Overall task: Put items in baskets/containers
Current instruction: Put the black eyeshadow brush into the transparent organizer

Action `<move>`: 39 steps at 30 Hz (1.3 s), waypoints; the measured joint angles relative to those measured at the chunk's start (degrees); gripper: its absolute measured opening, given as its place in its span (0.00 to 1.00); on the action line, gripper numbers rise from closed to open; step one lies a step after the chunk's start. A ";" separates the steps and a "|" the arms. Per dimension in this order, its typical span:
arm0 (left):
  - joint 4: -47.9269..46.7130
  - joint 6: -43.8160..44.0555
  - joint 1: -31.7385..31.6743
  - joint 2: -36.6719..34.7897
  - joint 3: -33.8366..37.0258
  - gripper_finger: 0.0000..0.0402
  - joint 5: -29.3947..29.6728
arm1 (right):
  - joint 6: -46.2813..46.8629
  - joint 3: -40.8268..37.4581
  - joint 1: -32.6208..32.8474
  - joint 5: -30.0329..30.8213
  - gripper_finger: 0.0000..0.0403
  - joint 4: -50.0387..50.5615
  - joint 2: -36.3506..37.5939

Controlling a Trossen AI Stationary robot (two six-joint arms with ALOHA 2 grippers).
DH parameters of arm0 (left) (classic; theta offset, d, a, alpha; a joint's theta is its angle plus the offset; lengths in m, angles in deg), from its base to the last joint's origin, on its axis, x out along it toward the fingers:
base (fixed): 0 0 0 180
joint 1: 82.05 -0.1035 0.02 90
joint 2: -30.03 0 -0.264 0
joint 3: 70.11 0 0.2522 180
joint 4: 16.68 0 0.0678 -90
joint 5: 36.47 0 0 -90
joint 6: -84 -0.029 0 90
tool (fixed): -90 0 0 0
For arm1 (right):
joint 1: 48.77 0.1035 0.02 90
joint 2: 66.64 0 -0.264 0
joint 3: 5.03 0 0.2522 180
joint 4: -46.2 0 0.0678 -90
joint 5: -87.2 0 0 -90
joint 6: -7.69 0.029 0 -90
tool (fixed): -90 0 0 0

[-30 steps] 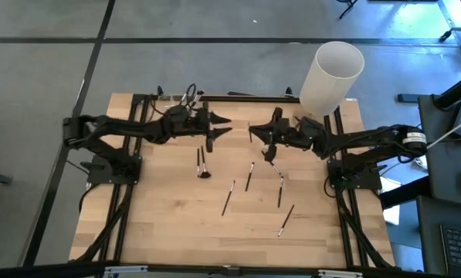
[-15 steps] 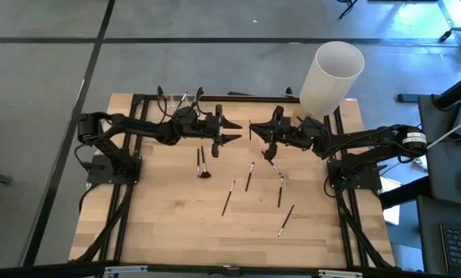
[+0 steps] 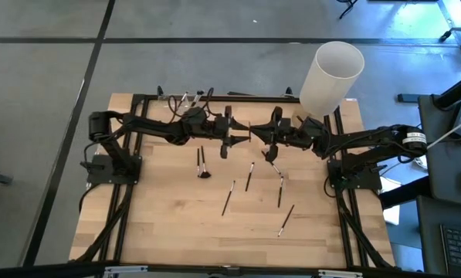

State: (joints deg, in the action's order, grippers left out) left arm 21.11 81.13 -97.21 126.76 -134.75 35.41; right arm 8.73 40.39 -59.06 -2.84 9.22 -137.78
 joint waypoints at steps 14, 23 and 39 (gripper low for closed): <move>-0.42 0.22 0.04 0.68 -1.32 0.04 0.03 | -0.25 0.02 0.04 -0.21 0.05 1.88 0.00; -10.85 -2.38 -0.32 -0.56 -1.26 0.05 5.99 | -0.06 0.15 -0.03 0.96 0.12 11.69 0.11; -57.90 5.17 -1.00 -17.18 -1.11 0.05 67.16 | 9.80 0.02 1.65 3.69 0.48 42.17 -0.42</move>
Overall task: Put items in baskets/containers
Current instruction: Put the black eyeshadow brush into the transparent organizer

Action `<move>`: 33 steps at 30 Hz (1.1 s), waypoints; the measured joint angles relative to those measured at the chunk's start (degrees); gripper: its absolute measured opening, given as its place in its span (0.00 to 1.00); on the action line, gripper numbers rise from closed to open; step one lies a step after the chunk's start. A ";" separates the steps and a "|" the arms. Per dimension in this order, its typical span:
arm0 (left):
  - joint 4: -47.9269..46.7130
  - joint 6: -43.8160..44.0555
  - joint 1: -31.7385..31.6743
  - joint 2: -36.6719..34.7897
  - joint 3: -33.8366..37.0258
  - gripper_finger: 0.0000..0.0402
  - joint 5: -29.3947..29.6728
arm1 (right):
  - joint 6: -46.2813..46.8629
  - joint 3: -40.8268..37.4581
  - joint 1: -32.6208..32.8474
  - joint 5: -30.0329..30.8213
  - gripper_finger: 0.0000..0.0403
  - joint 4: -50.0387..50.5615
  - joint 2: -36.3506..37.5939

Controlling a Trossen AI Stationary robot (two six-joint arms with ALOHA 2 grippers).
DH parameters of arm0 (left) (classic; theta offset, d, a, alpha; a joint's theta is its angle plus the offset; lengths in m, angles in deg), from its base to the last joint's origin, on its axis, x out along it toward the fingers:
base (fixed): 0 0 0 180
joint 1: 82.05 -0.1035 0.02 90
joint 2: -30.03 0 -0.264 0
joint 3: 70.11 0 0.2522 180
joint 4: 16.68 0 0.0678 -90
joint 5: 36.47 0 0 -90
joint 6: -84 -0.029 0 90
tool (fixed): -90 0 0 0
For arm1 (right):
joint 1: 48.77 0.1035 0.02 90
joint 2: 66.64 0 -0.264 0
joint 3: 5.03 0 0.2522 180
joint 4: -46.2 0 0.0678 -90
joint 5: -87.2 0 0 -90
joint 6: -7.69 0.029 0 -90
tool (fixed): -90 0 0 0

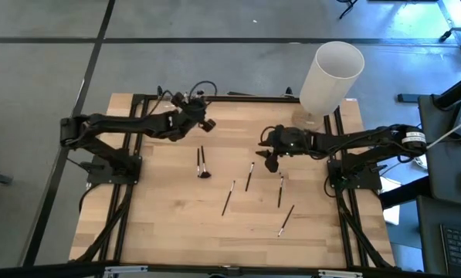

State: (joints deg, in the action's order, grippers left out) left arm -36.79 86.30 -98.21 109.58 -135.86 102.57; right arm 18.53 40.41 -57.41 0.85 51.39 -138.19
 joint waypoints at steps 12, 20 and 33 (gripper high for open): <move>-2.97 2.14 -16.11 0.69 0.02 0.05 -7.44 | 0.80 0.00 4.62 1.34 0.42 -1.43 0.00; -7.37 2.09 -23.89 0.79 0.02 0.05 -8.84 | 0.54 0.00 5.52 1.34 0.42 -1.20 0.00; -1.62 2.86 -30.04 1.05 6.05 0.05 -10.12 | 2.93 0.00 5.61 1.32 0.42 1.44 0.02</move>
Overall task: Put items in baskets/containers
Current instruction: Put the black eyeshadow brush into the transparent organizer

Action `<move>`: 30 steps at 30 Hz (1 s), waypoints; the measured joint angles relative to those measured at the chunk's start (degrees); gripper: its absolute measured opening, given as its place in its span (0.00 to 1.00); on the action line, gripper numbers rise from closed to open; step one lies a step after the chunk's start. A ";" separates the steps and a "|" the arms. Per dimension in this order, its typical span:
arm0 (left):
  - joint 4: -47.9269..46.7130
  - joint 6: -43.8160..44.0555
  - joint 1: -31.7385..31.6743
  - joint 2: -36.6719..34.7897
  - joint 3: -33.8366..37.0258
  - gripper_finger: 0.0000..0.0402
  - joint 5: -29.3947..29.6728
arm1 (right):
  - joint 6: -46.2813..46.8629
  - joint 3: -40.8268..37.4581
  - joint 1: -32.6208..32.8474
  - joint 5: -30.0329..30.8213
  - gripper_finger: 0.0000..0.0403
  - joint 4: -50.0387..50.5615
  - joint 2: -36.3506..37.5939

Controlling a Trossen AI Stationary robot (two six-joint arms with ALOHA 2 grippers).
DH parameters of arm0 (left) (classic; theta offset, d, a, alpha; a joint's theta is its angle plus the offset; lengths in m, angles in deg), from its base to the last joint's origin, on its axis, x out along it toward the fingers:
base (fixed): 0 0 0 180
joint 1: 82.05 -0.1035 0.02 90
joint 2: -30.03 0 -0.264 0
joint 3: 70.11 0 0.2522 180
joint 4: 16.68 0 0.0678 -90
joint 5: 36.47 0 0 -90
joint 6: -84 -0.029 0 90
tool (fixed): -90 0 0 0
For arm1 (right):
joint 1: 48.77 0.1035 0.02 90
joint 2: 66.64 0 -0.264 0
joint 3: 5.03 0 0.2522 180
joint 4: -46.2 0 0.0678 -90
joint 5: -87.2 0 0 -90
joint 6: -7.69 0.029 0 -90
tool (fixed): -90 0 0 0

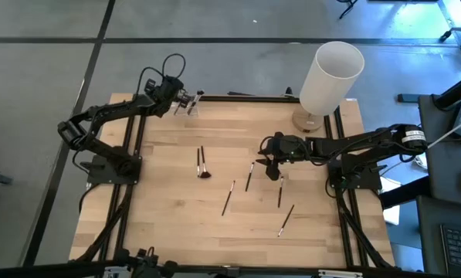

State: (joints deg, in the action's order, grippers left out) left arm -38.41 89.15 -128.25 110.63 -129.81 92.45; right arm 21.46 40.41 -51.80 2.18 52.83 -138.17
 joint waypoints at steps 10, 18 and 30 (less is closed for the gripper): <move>5.25 -0.38 -0.52 0.02 5.27 0.08 -2.80 | -0.44 0.14 0.28 0.02 0.42 -3.48 0.02; 4.49 -2.03 -0.49 0.02 5.27 0.19 -4.35 | -2.99 2.96 0.28 0.01 0.42 -1.55 0.07; 3.05 0.96 4.28 -3.97 2.18 0.30 -19.84 | -5.65 4.21 -0.34 2.70 0.42 11.11 4.70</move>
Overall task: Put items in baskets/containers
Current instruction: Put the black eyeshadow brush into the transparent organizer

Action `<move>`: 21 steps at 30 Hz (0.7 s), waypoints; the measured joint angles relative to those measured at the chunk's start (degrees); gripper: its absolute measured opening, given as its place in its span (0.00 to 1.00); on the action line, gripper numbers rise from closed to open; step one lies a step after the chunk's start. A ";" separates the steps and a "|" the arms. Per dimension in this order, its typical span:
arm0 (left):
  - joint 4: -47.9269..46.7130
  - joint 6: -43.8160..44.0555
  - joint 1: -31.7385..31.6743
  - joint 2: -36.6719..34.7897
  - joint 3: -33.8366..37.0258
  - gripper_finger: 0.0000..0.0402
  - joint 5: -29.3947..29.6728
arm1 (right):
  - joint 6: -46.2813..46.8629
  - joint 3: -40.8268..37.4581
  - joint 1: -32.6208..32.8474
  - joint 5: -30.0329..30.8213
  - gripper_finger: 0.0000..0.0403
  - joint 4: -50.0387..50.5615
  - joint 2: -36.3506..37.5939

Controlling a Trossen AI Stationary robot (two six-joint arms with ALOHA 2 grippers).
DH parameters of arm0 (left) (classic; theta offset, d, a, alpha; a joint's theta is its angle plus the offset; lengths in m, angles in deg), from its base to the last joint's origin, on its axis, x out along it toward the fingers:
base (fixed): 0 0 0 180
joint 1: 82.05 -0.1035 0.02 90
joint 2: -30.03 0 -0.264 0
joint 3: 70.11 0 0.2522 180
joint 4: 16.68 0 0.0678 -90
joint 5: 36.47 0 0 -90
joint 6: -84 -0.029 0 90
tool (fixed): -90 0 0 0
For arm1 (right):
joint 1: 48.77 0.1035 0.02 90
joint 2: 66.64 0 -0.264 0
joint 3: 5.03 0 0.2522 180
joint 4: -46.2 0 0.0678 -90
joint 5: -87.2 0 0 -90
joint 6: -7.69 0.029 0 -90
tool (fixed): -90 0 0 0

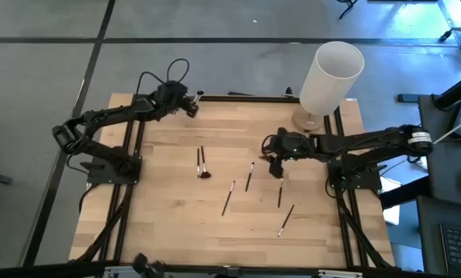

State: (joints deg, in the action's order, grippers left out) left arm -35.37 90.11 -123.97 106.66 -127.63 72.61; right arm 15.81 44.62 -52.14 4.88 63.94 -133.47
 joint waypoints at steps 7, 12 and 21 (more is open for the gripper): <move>3.23 8.82 16.54 -2.96 -1.85 0.28 -8.25 | 3.42 3.66 -0.38 14.94 0.42 21.77 10.84; 3.68 15.56 31.16 1.07 -2.01 0.27 -1.85 | 5.16 3.66 -0.38 16.27 0.42 28.74 18.12; -5.92 23.42 43.45 19.74 -20.89 0.26 -7.77 | 9.93 3.66 -1.21 16.36 0.42 35.97 24.32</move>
State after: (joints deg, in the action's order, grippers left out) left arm -41.29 113.53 -80.52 126.40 -148.51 64.83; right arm 25.74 48.28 -53.35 21.23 99.90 -109.15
